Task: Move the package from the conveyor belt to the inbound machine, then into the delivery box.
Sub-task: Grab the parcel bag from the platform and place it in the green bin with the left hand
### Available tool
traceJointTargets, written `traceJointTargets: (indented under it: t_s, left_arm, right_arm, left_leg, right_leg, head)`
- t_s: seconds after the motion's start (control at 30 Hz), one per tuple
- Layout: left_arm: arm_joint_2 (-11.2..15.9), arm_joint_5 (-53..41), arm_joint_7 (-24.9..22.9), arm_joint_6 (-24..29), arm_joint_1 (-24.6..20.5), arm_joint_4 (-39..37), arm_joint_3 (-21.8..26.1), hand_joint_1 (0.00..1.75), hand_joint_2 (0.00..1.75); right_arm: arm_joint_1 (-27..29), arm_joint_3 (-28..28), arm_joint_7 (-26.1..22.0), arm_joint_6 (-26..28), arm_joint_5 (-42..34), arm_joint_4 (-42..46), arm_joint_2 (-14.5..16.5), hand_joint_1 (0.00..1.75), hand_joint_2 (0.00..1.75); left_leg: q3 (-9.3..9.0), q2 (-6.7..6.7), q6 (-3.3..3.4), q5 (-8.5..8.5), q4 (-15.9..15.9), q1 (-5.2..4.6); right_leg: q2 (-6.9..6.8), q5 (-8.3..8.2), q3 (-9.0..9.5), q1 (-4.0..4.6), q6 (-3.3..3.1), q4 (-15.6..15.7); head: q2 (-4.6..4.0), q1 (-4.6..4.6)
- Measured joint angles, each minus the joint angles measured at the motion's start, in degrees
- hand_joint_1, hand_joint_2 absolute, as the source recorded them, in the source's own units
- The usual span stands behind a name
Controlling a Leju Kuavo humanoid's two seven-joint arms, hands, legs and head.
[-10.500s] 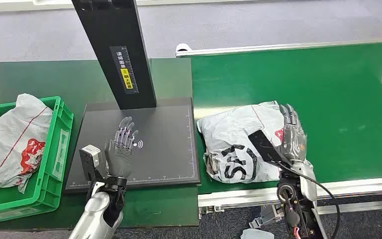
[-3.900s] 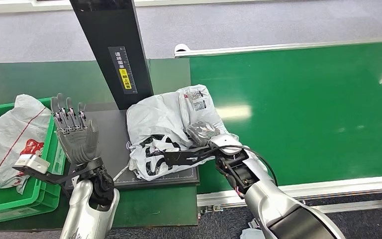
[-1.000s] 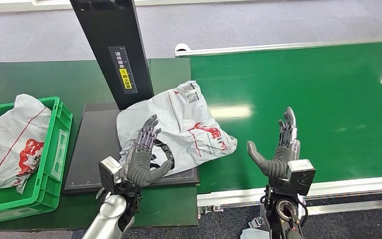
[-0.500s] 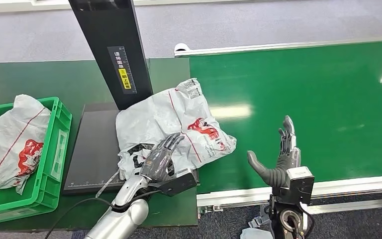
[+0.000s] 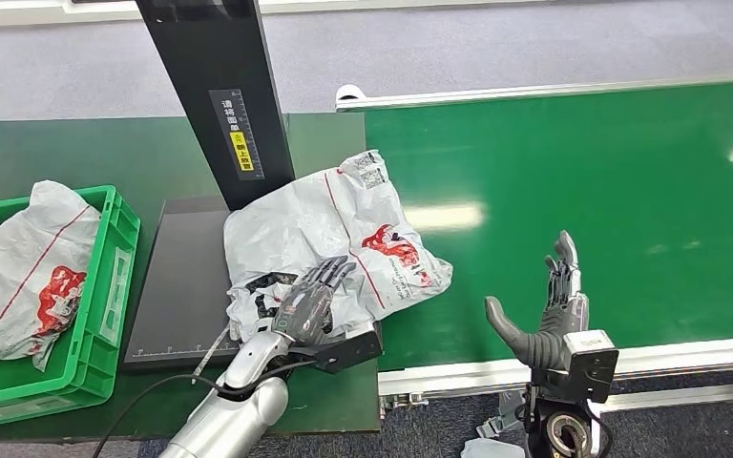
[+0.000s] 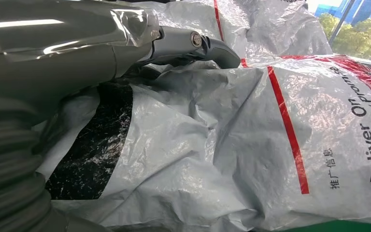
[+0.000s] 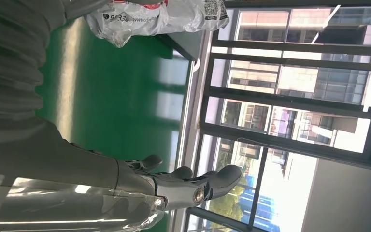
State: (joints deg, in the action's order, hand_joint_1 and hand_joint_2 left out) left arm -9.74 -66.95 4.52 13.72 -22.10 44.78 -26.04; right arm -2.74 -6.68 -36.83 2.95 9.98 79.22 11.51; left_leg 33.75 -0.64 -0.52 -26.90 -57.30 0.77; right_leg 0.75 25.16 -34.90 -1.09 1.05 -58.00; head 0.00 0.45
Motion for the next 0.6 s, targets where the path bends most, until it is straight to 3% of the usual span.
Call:
traceJointTargets:
  t_s: [0.17, 0.2, 0.33, 0.4, 0.6]
  left_arm:
    - [-0.06, 0.0, -0.01, -0.15, -0.05, -0.1, 0.05, 0.0, 1.75]
    - [-0.09, 0.0, -0.04, -0.47, -0.09, -0.11, 0.11, 0.07, 1.75]
    - [-0.33, 0.13, 0.09, -0.75, -0.12, -0.13, 0.94, 1.67, 1.75]
    - [-0.4, 0.84, 1.43, 1.86, 0.31, -0.04, 1.76, 1.75, 1.75]
    - [-0.43, 6.63, 9.47, 13.72, 2.43, 4.04, 4.67, 1.75, 1.75]
  right_arm:
    - [0.0, -0.16, 0.0, 0.0, 0.0, 0.03, 0.08, 0.0, 1.75]
    - [0.0, -0.19, 0.0, 0.0, 0.0, 0.03, 0.1, 0.0, 1.75]
    - [0.09, -0.23, 0.02, 0.0, -0.02, 0.1, 0.13, 0.0, 1.75]
    - [0.36, -0.25, 0.14, 0.01, -0.09, 0.42, 0.16, 0.0, 1.75]
    - [0.99, -0.38, 0.75, 0.07, -0.53, 1.18, 0.18, 0.0, 1.75]
  left_leg:
    - [-0.03, 0.0, 0.0, 0.0, 0.0, 0.0]
    - [-0.03, 0.0, 0.0, 0.0, 0.0, 0.0]
    - [-0.05, 0.0, 0.0, 0.0, 0.0, 0.0]
    - [-0.05, 0.01, 0.0, 0.0, 0.0, 0.0]
    - [0.03, 0.0, 0.0, 0.0, 0.0, 0.01]
  right_leg:
    - [0.0, 0.0, 0.03, 0.0, 0.0, 0.0]
    - [0.0, 0.0, 0.04, 0.0, 0.0, 0.0]
    - [0.0, 0.0, 0.06, 0.0, 0.0, 0.0]
    - [0.01, 0.0, 0.04, 0.0, 0.0, 0.0]
    - [0.01, 0.0, -0.04, 0.01, 0.0, -0.01]
  head:
    - [0.0, 0.01]
    - [0.0, 0.01]
    - [0.0, 0.01]
    - [0.0, 0.0]
    - [0.0, 0.0]
